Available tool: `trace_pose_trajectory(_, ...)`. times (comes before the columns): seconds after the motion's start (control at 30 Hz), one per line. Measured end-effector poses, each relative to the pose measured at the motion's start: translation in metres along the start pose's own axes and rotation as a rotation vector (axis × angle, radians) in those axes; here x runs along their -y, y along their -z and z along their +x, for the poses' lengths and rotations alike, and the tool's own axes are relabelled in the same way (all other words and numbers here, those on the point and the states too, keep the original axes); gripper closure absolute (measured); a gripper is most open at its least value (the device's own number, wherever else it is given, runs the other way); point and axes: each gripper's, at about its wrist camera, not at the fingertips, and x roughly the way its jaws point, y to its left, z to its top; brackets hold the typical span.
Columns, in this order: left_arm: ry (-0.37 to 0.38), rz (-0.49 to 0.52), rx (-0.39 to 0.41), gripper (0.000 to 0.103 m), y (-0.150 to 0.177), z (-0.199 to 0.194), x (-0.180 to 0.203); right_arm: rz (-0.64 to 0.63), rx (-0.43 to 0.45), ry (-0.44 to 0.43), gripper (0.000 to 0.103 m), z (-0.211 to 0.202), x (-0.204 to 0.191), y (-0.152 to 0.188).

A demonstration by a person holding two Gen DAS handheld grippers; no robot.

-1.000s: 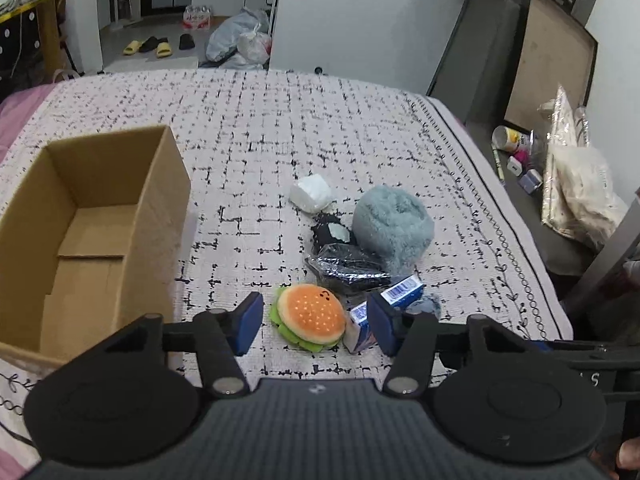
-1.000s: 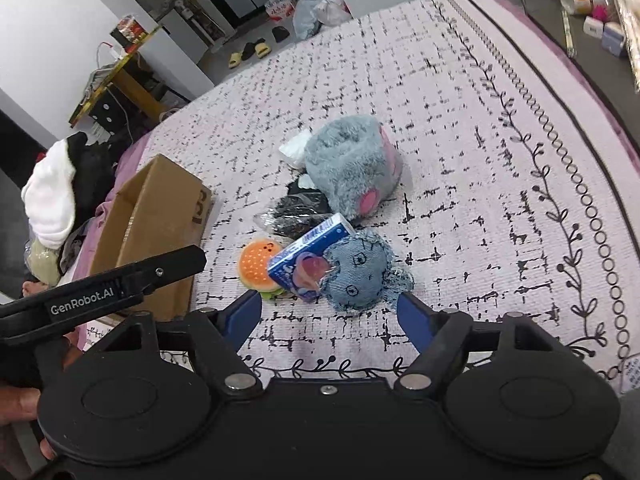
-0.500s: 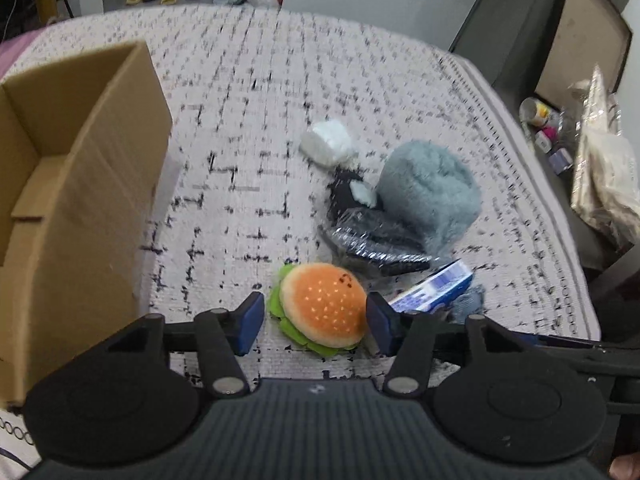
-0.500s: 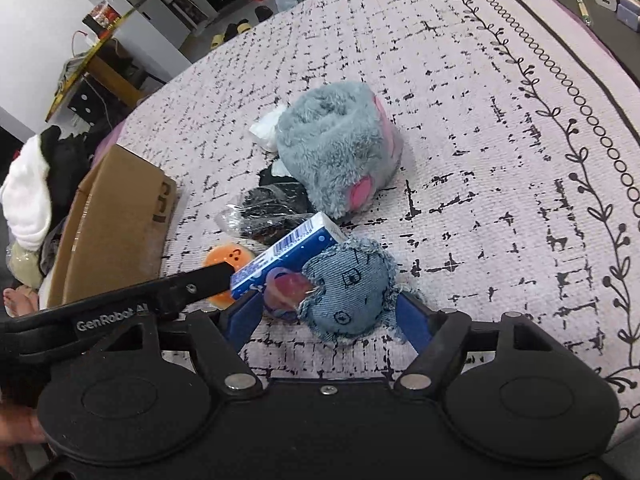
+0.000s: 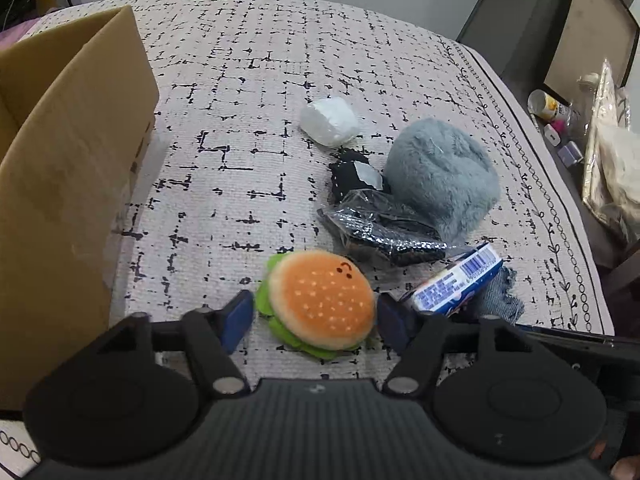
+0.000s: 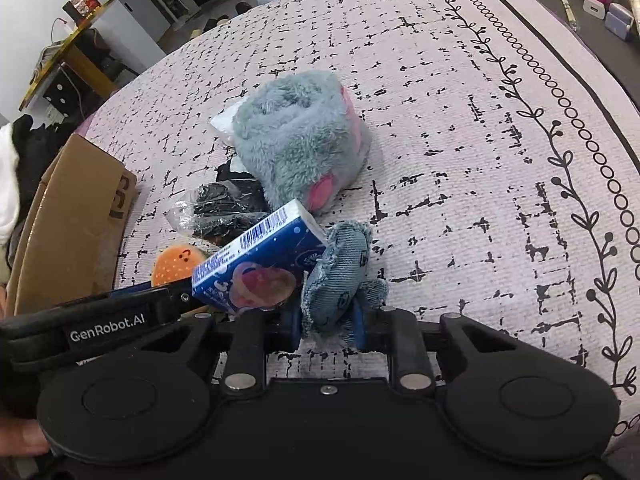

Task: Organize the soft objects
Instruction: 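Grasp the hamburger plush with the left tool while the right tool grasps the blue plush, then lift and carry the hamburger plush and blue plush over the cardboard box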

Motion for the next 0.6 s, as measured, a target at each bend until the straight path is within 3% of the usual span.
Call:
trace_pose_trajectory(0.03,0.008,-0.005,0.001,0.052,0.0,-0.001,-0.001,0.0,-0.001,-0.001,0.081,-0.001,0.001,0.0)
trace_pose_trajectory(0.2,0.05,-0.005,0.01,0.067,0.003,-0.008,0.0,0.002,-0.001,-0.002,0.082,-0.01,0.001,0.002)
trace_pose_trajectory(0.6,0.067,0.003,0.102,0.068,0.006,-0.056,-0.003,-0.022,0.042,0.015,0.083,-0.05,-0.012,0.009)
